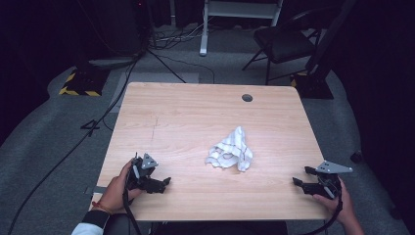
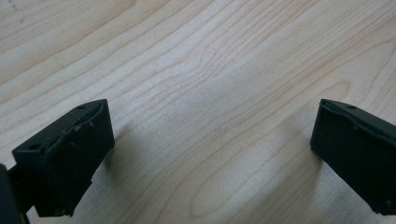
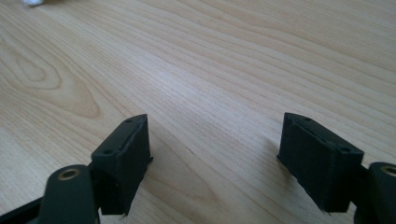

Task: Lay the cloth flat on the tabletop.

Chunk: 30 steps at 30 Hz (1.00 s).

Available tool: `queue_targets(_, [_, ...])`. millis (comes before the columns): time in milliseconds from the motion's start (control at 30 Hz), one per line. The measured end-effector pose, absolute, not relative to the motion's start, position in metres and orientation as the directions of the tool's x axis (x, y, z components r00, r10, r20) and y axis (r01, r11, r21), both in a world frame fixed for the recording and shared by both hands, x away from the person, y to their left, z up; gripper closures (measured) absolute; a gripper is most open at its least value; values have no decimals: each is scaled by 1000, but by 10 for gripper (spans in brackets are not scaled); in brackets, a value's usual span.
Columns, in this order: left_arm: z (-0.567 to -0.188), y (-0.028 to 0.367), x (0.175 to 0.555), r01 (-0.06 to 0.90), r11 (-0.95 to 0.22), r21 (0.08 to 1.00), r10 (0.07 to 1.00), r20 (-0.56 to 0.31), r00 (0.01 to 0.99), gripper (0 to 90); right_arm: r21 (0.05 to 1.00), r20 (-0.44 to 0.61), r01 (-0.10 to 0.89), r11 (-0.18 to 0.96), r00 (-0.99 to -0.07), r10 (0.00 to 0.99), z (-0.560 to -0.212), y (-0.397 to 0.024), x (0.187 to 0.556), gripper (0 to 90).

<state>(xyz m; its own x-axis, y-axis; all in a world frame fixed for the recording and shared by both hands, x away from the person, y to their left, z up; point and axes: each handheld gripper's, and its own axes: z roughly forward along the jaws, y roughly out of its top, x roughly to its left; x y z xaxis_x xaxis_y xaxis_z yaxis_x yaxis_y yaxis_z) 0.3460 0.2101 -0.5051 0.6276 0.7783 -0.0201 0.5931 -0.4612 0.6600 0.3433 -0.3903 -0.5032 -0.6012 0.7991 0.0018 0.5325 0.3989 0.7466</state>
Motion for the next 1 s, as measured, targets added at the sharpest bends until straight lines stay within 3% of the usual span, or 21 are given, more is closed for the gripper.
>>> queue_targets(367, [-505,193,363,575,-482,661,756,-18,655,1,746,-4,520,416,-621,783,-503,-389,343,254])
queue_targets(700, [-505,168,368,505,-557,660,663,-13,749,1,729,-16,518,447,-640,768,-500,-384,347,251])
queue_targets(1000, [-505,144,378,453,-599,660,591,-17,807,1,749,-56,443,493,-699,713,-477,-363,357,379])
